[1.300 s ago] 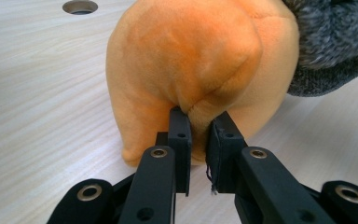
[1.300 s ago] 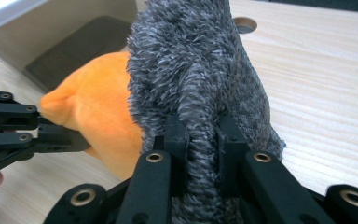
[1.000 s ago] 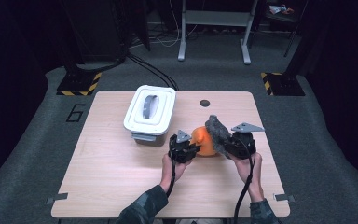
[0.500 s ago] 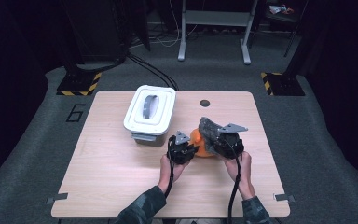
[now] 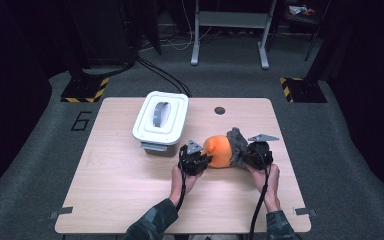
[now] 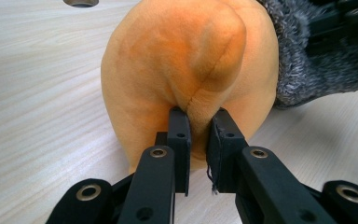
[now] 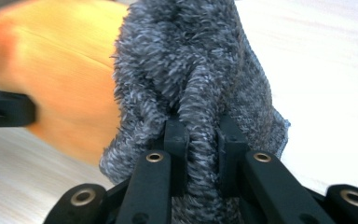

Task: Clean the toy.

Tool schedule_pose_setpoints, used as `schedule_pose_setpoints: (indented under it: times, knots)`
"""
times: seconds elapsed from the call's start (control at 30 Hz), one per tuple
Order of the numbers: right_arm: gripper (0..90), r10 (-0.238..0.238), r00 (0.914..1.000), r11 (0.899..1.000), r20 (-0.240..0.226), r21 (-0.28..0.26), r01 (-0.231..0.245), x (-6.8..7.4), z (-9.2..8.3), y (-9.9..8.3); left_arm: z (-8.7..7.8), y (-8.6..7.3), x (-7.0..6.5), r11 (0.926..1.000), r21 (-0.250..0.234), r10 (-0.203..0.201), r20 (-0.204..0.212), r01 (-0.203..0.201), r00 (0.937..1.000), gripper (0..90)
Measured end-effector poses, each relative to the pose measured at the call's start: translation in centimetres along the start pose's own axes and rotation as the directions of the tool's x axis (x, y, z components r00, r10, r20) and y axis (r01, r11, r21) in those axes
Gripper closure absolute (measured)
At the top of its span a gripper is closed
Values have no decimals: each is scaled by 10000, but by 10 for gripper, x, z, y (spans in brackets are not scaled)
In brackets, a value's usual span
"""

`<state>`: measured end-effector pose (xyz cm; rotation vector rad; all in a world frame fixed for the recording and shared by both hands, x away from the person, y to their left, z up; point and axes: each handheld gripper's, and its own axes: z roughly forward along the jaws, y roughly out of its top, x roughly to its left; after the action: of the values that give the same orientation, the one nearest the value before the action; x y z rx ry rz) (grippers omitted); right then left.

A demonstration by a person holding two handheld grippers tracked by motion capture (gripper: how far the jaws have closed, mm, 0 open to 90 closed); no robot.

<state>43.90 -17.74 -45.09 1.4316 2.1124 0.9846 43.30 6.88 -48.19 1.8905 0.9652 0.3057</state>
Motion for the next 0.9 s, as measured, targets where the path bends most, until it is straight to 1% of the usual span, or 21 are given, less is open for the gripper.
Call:
schedule_pose_setpoints:
  times: [0.03, 0.07, 0.17, 0.2, 0.23, 0.27, 0.3, 0.37, 0.4, 0.5, 0.57, 0.6, 0.67, 0.73, 0.77, 0.8, 0.9]
  knots:
    - [781, 33, 10000, 10000, 14, 41, -33, -3, 2, -2, 0, 0, 0, 10000, 0, -3, -2, 3, 10000, 806]
    - [781, 196, 9998, 9998, 38, 87, -196, -6, 4, -3, 0, 0, 0, 10000, 0, -15, 13, 15, 10000, 806]
    - [781, 416, 9990, 9985, 142, 364, -421, -15, 13, -9, 0, 0, 0, 10000, -3, -23, 60, 23, 10000, 805]
    - [781, 611, 9979, 9970, 194, 474, -620, -16, 16, -10, 0, 0, 1, 10000, -10, -24, 59, 24, 10000, 805]
    - [781, 704, 9973, 9956, 229, 606, -717, -18, 18, -12, 0, -1, 1, 10000, -7, -30, 47, 30, 10000, 805]
    - [781, 693, 9974, 9951, 219, 690, -707, -20, 21, -13, 0, -1, 1, 10000, 7, -40, 48, 40, 10000, 805]
    - [781, 811, 9965, 9935, 214, 789, -826, -22, 24, -15, 0, -1, 1, 10000, -12, -42, 56, 43, 10000, 805]
    - [780, 875, 9957, 9914, 290, 952, -899, -25, 30, -18, 0, -1, 1, 10000, -18, -32, 62, 32, 10000, 805]
    - [780, 915, 9955, 9900, 227, 1054, -934, -25, 32, -20, 0, -1, 0, 10000, -22, 6, 77, -6, 10000, 805]
    - [780, 857, 9960, 9903, 243, 1075, -878, -26, 34, -22, 0, 0, -1, 10000, -23, 75, 54, -75, 10000, 805]
    - [781, 937, 9951, 9897, 300, 1060, -964, -25, 31, -21, 0, 0, 0, 10000, -5, 90, 7, -90, 10000, 805]
    - [782, 821, 9962, 9919, 289, 946, -845, -25, 28, -21, -1, 0, 1, 10000, 1, 87, -14, -87, 10000, 804]
    - [784, 743, 9970, 9944, 229, 740, -758, -24, 21, -19, -1, 0, 1, 10000, -17, 35, -10, -35, 10000, 804]
    - [785, 781, 9968, 9954, 169, 536, -789, -22, 12, -16, -1, 0, 1, 10000, -11, 44, -21, -44, 10000, 804]
    - [786, 589, 9982, 9976, 106, 367, -592, -21, 8, -14, -1, 1, 1, 10000, -6, 64, -38, -64, 10000, 804]
    - [785, 552, 9984, 9982, 78, 234, -554, -19, 3, -12, -1, 1, 1, 10000, -8, 61, -44, -61, 10000, 803]
    - [786, 166, 9999, 9997, -43, -150, -167, -9, -13, -3, -1, 1, 2, 10000, -6, 6, -50, -6, 10000, 803]
